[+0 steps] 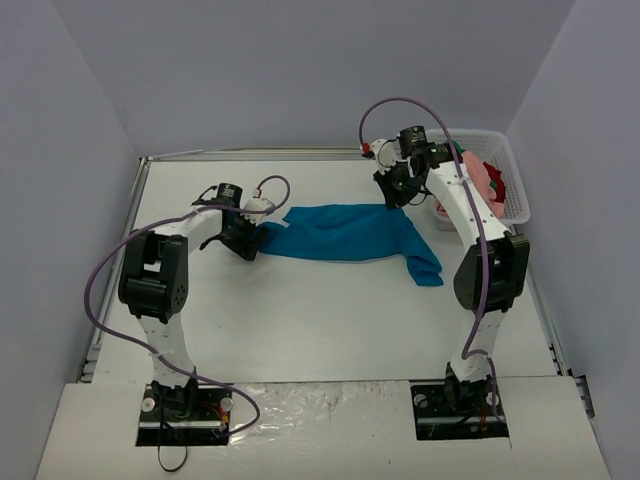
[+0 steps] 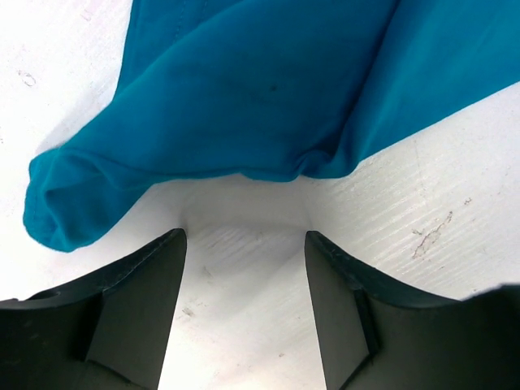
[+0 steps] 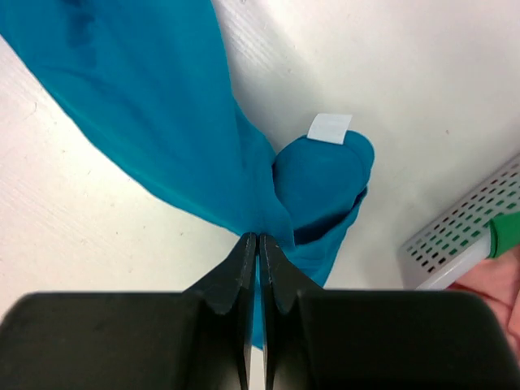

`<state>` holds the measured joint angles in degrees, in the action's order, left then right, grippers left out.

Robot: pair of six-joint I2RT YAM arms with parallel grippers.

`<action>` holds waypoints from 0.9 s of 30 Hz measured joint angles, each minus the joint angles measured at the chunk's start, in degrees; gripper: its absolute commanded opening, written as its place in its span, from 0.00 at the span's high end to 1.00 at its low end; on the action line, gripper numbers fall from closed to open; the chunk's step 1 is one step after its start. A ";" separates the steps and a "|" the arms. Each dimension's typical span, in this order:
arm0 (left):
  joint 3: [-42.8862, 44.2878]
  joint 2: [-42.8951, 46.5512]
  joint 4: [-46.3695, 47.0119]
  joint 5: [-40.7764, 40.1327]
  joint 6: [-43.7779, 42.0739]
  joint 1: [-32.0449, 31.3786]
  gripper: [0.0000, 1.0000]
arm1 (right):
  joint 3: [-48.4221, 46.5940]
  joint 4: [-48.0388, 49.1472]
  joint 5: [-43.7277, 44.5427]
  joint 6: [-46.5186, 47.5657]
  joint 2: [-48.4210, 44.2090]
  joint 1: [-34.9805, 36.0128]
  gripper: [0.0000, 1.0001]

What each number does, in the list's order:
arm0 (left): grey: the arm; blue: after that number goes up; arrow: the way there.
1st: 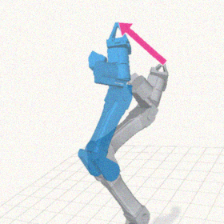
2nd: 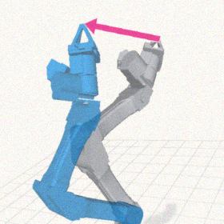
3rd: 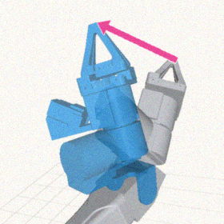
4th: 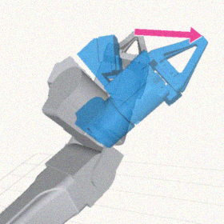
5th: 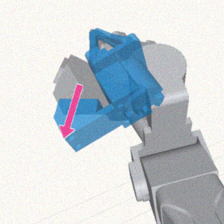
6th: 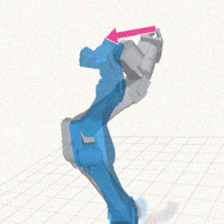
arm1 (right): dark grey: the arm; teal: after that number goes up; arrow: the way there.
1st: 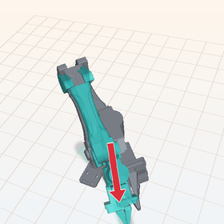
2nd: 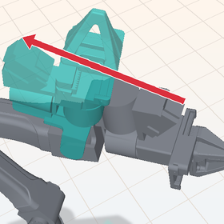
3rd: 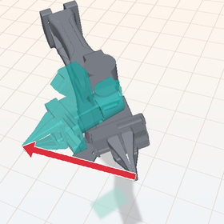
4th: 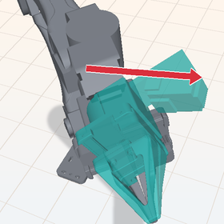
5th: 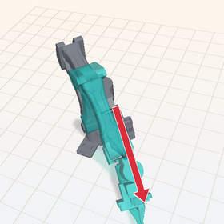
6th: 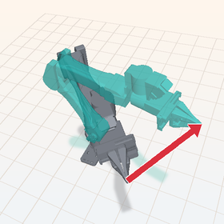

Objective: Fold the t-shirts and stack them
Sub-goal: Flatten out the tshirt

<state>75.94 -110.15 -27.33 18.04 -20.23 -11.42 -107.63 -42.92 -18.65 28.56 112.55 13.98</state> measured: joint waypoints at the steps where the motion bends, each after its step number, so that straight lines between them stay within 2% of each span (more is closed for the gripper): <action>1: 0.00 0.02 0.00 0.00 0.02 -0.04 0.41 | 0.76 -0.17 0.13 0.00 -0.83 0.00 1.00; 5: -0.22 0.42 0.00 0.11 0.22 -0.22 0.40 | 3.65 -0.66 0.50 0.00 -2.23 0.04 1.00; 9: -0.70 0.94 -0.04 0.15 0.59 -0.26 0.32 | 4.87 -1.25 0.92 -0.02 -2.25 0.04 1.00; 11: -0.79 1.18 0.07 0.13 0.87 -0.26 0.21 | 4.87 -1.18 1.20 -0.04 -2.34 0.04 1.00; 15: -1.81 3.13 1.25 0.37 1.22 -0.26 0.18 | 4.87 -1.18 1.40 -0.17 -2.43 0.04 1.00; 21: -1.77 6.25 2.43 3.32 1.11 -0.63 0.18 | 4.87 -1.20 1.79 -0.22 -2.43 0.04 1.00; 27: -1.36 6.29 2.67 6.08 -0.15 -3.21 0.25 | 4.83 -1.18 1.84 -0.26 -2.36 0.00 1.00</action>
<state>74.59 -103.85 -24.67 24.12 -20.38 -14.63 -102.80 -44.10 -16.82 28.29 110.19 13.98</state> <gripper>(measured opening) 0.768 0.005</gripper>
